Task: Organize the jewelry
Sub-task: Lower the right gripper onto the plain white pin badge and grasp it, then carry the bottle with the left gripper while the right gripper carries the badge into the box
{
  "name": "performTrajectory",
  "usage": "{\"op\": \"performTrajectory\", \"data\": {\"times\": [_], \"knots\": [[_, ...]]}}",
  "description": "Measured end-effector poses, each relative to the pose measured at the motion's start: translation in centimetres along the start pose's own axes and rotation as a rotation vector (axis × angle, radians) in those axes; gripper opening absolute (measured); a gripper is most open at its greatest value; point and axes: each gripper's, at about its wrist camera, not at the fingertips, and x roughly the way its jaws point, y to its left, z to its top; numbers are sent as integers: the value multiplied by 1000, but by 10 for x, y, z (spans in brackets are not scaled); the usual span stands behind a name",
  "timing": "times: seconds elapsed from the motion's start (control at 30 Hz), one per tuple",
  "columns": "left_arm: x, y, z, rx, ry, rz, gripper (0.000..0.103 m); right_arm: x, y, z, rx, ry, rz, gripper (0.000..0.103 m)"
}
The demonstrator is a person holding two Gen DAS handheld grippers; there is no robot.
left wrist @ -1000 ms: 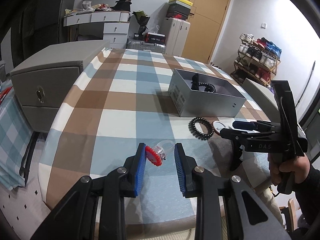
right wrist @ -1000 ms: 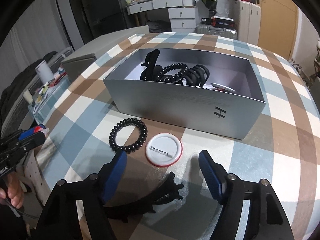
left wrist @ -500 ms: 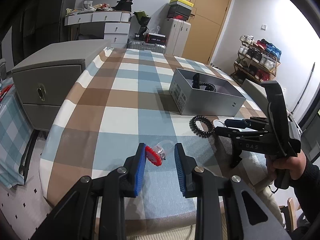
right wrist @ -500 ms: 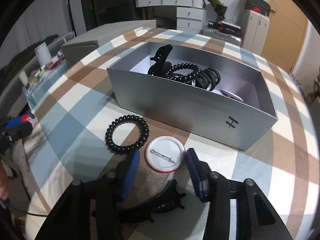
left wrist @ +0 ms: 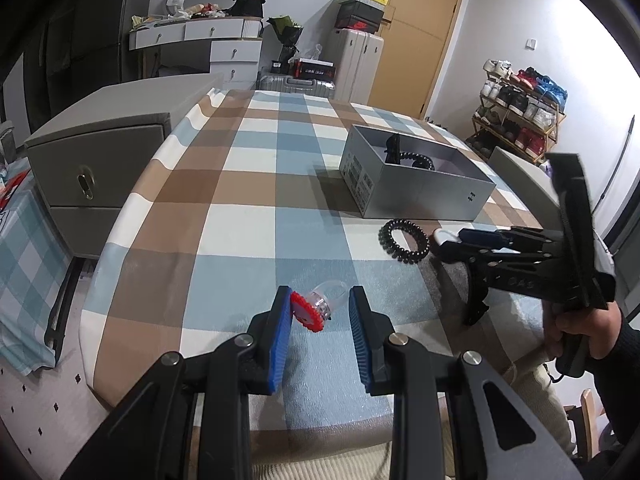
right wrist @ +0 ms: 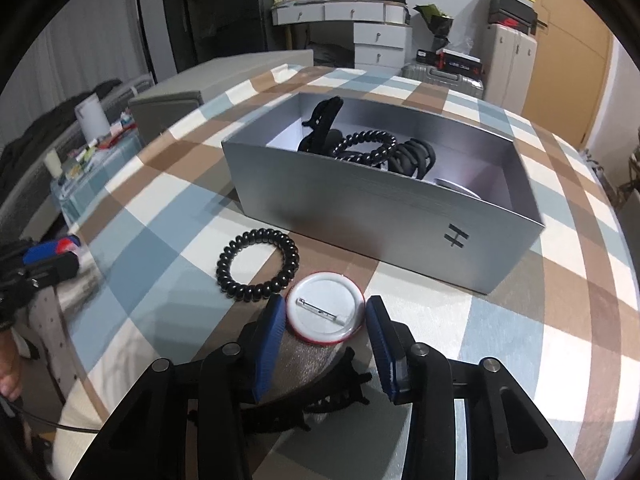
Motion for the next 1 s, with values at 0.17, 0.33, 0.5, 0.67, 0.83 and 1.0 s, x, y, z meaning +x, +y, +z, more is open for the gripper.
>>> {"op": "performTrajectory", "data": {"times": [0.17, 0.33, 0.5, 0.67, 0.83, 1.0], "knots": [[1, -7, 2, 8, 10, 13, 23, -14, -9, -3, 46, -38, 42, 40], [-1, -17, 7, 31, 8, 32, 23, -29, -17, -7, 88, -83, 89, 40], [-1, -26, 14, 24, 0, 73, 23, -49, -23, -10, 97, -137, 142, 40], [1, -37, 28, 3, -20, 103, 23, -84, -31, -8, 91, -222, 190, 40], [7, -51, 47, 12, -49, 101, 23, -109, -39, -4, 83, -295, 205, 40], [14, -67, 69, 50, -84, 92, 23, -118, -53, 3, 91, -343, 240, 40]]}}
